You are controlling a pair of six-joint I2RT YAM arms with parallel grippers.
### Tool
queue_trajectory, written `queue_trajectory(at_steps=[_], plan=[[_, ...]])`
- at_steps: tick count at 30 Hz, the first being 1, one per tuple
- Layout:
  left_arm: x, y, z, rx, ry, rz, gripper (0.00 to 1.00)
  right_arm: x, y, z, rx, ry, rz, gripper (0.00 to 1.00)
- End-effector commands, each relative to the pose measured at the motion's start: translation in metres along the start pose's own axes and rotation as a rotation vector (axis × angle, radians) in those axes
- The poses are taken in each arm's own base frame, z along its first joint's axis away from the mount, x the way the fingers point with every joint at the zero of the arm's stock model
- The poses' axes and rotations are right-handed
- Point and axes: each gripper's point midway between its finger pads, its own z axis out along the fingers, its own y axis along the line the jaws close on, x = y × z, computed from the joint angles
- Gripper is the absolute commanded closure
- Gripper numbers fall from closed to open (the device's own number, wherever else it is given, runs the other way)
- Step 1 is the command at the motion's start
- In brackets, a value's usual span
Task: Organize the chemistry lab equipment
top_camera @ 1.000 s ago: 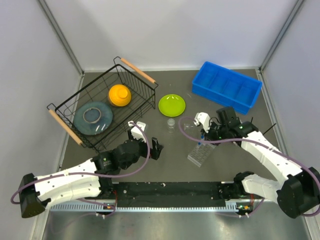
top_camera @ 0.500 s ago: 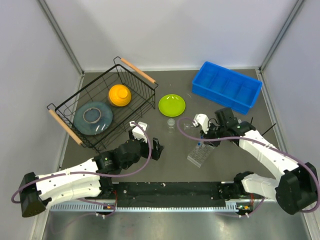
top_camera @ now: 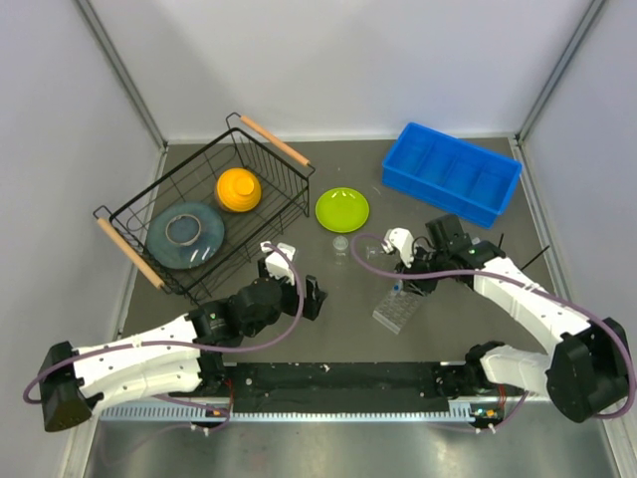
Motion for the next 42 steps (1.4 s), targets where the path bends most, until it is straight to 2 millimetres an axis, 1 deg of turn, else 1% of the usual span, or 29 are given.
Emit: queue_trajectory(at_steps=[1, 4, 5, 6, 7, 8, 10, 11, 13, 15, 16, 17, 18, 19, 20, 22, 23, 24, 26, 27, 29, 30, 31, 35, 38, 42], plan=[[-0.014, -0.008, 0.001, 0.024, -0.037, -0.013, 0.01, -0.016, 0.007, -0.011, -0.015, -0.078, -0.027, 0.66], [-0.012, -0.01, 0.002, 0.033, -0.03, -0.02, 0.01, -0.028, 0.014, -0.026, -0.024, -0.132, -0.057, 0.62], [-0.012, -0.01, 0.002, 0.032, -0.029, -0.019, 0.01, -0.034, 0.012, -0.033, -0.017, -0.154, -0.071, 0.61], [-0.012, -0.01, 0.003, 0.03, -0.025, -0.015, 0.01, -0.037, 0.017, -0.039, -0.033, -0.169, -0.071, 0.6], [-0.015, -0.011, 0.002, 0.031, -0.026, -0.012, 0.01, -0.039, 0.015, -0.043, -0.032, -0.178, -0.069, 0.6], [-0.016, -0.011, 0.002, 0.029, -0.026, -0.006, 0.01, -0.046, 0.009, -0.052, -0.013, -0.202, -0.068, 0.6], [-0.02, -0.012, 0.003, 0.03, -0.02, -0.002, 0.01, -0.053, 0.007, -0.065, -0.006, -0.237, -0.056, 0.6], [-0.018, -0.012, 0.005, 0.026, -0.009, 0.002, 0.01, -0.059, -0.002, -0.076, 0.026, -0.266, -0.037, 0.6], [-0.021, -0.014, 0.008, 0.033, -0.002, -0.009, 0.01, -0.07, -0.004, -0.088, 0.023, -0.325, -0.027, 0.6], [-0.021, -0.015, 0.012, 0.032, 0.01, -0.019, 0.01, -0.072, -0.008, -0.096, 0.007, -0.377, 0.016, 0.6], [-0.021, -0.017, 0.013, 0.039, 0.016, -0.026, 0.01, -0.07, -0.008, -0.096, -0.003, -0.389, 0.037, 0.6], [-0.017, -0.017, 0.016, 0.035, 0.034, -0.022, 0.01, -0.067, -0.008, -0.096, -0.011, -0.398, 0.049, 0.6], [-0.019, -0.017, 0.018, 0.034, 0.036, -0.024, 0.01, -0.064, -0.009, -0.095, -0.016, -0.407, 0.062, 0.61], [-0.018, -0.019, 0.018, 0.043, 0.046, -0.021, 0.01, -0.055, -0.005, -0.088, -0.032, -0.392, 0.077, 0.61], [-0.014, -0.018, 0.021, 0.038, 0.068, -0.012, 0.01, -0.051, -0.004, -0.086, -0.029, -0.384, 0.07, 0.61], [-0.017, -0.02, 0.023, 0.045, 0.08, 0.003, 0.01, -0.041, -0.003, -0.08, -0.027, -0.359, 0.083, 0.62], [-0.013, -0.019, 0.026, 0.035, 0.101, 0.012, 0.01, -0.036, -0.006, -0.079, -0.004, -0.34, 0.084, 0.62], [-0.017, -0.018, 0.027, 0.027, 0.106, 0.013, 0.01, -0.034, -0.007, -0.078, 0.002, -0.33, 0.086, 0.64], [-0.014, -0.017, 0.031, 0.019, 0.135, 0.022, 0.01, -0.03, -0.011, -0.077, 0.023, -0.309, 0.089, 0.67], [-0.018, -0.017, 0.032, 0.014, 0.141, 0.023, 0.01, -0.026, -0.013, -0.074, 0.026, -0.29, 0.099, 0.68], [-0.017, -0.018, 0.036, 0.014, 0.161, 0.028, 0.01, -0.014, -0.016, -0.071, 0.043, -0.234, 0.103, 0.73], [-0.02, -0.019, 0.037, 0.015, 0.161, 0.027, 0.01, -0.01, -0.017, -0.07, 0.048, -0.219, 0.102, 0.74], [-0.02, -0.019, 0.038, 0.016, 0.165, 0.028, 0.01, -0.006, -0.016, -0.069, 0.048, -0.208, 0.103, 0.78], [-0.019, -0.022, 0.043, 0.02, 0.179, 0.029, 0.01, -0.001, -0.01, -0.064, 0.007, -0.19, 0.104, 0.85], [-0.02, -0.021, 0.044, 0.016, 0.181, 0.029, 0.01, 0.005, -0.008, -0.056, -0.032, -0.157, 0.13, 0.87], [-0.022, -0.019, 0.043, 0.012, 0.175, 0.028, 0.01, 0.008, 0.0, -0.046, -0.093, -0.116, 0.133, 0.88]])
